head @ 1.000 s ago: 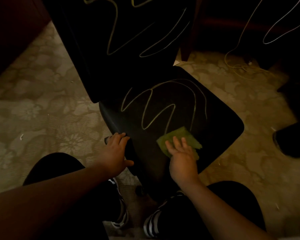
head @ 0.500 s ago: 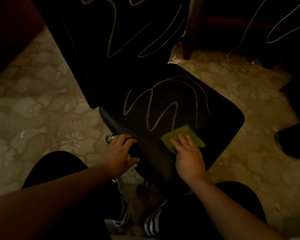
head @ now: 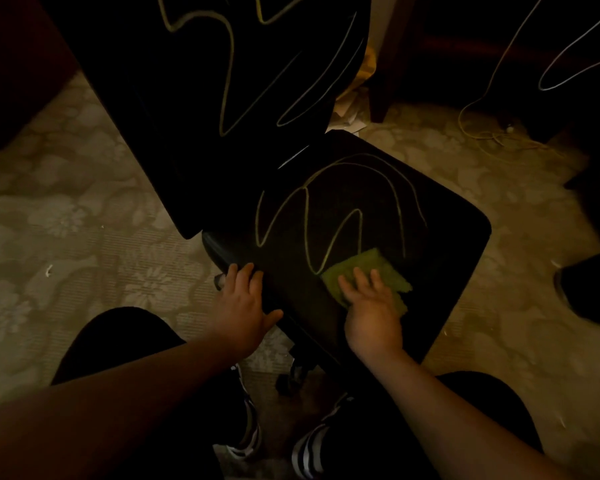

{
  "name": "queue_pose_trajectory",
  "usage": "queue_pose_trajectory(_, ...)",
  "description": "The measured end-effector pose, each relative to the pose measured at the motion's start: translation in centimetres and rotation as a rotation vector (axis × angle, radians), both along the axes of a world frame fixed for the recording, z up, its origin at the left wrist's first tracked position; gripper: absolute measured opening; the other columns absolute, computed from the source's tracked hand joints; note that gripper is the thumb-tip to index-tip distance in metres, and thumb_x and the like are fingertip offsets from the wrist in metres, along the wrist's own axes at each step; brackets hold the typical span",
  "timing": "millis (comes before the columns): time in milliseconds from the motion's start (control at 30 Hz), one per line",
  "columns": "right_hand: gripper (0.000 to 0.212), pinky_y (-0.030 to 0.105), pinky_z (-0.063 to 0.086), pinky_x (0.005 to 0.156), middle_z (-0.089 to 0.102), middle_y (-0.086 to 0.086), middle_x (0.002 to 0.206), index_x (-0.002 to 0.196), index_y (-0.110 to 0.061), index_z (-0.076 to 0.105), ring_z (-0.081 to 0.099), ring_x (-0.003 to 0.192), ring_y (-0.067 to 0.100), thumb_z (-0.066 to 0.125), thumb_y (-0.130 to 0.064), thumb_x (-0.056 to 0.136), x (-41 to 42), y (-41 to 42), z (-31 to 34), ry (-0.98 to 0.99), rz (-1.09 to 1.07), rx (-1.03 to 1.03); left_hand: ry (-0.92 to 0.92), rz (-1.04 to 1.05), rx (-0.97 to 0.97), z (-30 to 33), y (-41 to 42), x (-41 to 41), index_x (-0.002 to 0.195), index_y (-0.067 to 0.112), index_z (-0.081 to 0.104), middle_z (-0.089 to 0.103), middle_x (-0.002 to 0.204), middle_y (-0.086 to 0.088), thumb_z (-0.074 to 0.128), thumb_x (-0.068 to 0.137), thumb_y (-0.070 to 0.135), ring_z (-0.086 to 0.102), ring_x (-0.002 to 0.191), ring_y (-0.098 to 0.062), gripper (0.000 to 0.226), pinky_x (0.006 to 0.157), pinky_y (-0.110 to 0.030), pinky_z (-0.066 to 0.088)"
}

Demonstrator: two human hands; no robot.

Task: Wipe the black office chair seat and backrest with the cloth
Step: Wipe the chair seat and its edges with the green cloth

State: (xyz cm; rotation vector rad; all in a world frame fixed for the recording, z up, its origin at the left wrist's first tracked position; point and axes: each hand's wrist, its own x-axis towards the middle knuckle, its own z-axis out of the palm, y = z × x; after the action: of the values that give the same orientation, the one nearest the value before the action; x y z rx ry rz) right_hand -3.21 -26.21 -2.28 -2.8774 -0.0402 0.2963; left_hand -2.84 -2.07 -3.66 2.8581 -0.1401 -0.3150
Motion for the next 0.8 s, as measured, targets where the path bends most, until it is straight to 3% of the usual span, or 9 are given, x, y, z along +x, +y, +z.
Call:
queue_pose_trajectory(133,0.072,0.037,-0.015,0.118,0.007,-0.005,0.168,0.155,-0.035,0.029,-0.008,0.154,0.023,0.051,-0.007,0.093,-1.1,3.1,0.3,0.063,0.393,0.03,-0.016,0.016,0.033,-0.6,-0.4,-0.6,0.159,0.01,0.025,0.021,0.167,-0.014,0.053,0.09,0.068,0.01,0.157,-0.038,0.095,0.124,-0.049,0.025)
queue_pose_trajectory(200,0.07,0.035,-0.014,0.117,0.009,-0.006,0.168,0.154,-0.037,0.032,-0.007,0.154,0.02,0.052,-0.007,0.094,-1.2,3.1,0.4,0.051,0.449,0.03,-0.006,0.007,0.04,-0.9,-0.6,-0.9,0.158,0.008,0.029,0.025,0.165,-0.016,0.059,0.088,0.067,0.014,0.155,-0.04,0.096,0.124,-0.051,0.025)
queue_pose_trajectory(300,0.068,0.04,0.001,0.124,0.013,-0.008,0.167,0.153,-0.038,0.033,-0.001,0.154,0.018,0.051,-0.008,0.095,-0.7,1.4,0.5,0.019,0.3,0.07,-0.03,-0.016,0.007,-0.9,-0.6,-1.1,0.151,0.006,0.039,0.037,0.156,-0.017,0.052,0.086,0.072,0.028,0.148,-0.041,0.093,0.119,-0.053,0.034)
queue_pose_trajectory(367,0.063,0.05,0.015,0.123,0.016,-0.007,0.166,0.154,-0.039,0.032,0.005,0.154,0.021,0.047,-0.015,0.097,0.1,0.0,0.4,-0.025,0.11,0.055,-0.081,-0.044,-0.014,-0.3,-0.2,-0.6,0.144,0.011,0.048,0.046,0.145,-0.012,0.051,0.083,0.073,0.041,0.137,-0.036,0.087,0.11,-0.051,0.045)
queue_pose_trajectory(433,0.061,0.051,0.02,0.12,0.018,-0.004,0.166,0.156,-0.035,0.026,0.009,0.154,0.024,0.044,-0.025,0.099,1.1,-1.4,0.3,-0.059,-0.081,0.006,-0.123,-0.063,-0.021,0.1,0.6,0.2,0.139,0.016,0.053,0.05,0.137,-0.007,0.054,0.084,0.07,0.045,0.129,-0.031,0.077,0.106,-0.046,0.047)
queue_pose_trajectory(533,0.065,0.05,0.016,0.119,0.011,0.0,0.168,0.16,-0.025,0.013,0.005,0.154,0.025,0.038,-0.037,0.101,2.3,-2.4,0.4,-0.032,-0.279,-0.049,-0.097,-0.025,-0.041,0.2,2.2,1.5,0.146,0.017,0.047,0.044,0.147,-0.009,0.055,0.088,0.065,0.036,0.141,-0.031,0.075,0.115,-0.046,0.038)
queue_pose_trajectory(600,0.066,0.051,0.013,0.12,0.008,0.002,0.169,0.16,-0.022,0.011,0.002,0.154,0.027,0.036,-0.037,0.1,2.7,-1.8,0.2,0.002,-0.292,-0.07,-0.062,0.029,-0.049,0.1,3.1,2.1,0.154,0.016,0.038,0.031,0.161,-0.013,0.057,0.09,0.065,0.019,0.153,-0.036,0.082,0.121,-0.051,0.029)
queue_pose_trajectory(700,0.066,0.052,0.009,0.122,0.015,0.004,0.168,0.159,-0.021,0.017,0.006,0.154,0.03,0.039,-0.033,0.098,2.8,0.5,0.1,-0.026,-0.148,-0.096,-0.034,0.053,-0.061,-0.2,3.6,2.4,0.158,0.016,0.029,0.019,0.168,-0.013,0.057,0.089,0.067,0.007,0.157,-0.036,0.09,0.123,-0.053,0.022)
queue_pose_trajectory(800,0.065,0.046,-0.002,0.122,0.019,0.001,0.167,0.158,-0.024,0.022,0.006,0.154,0.028,0.046,-0.029,0.097,2.2,3.7,0.3,-0.045,0.162,0.004,-0.065,0.051,-0.089,-0.8,3.6,2.2,0.156,0.013,0.033,0.025,0.166,-0.016,0.058,0.087,0.068,0.012,0.156,-0.038,0.091,0.123,-0.051,0.019)
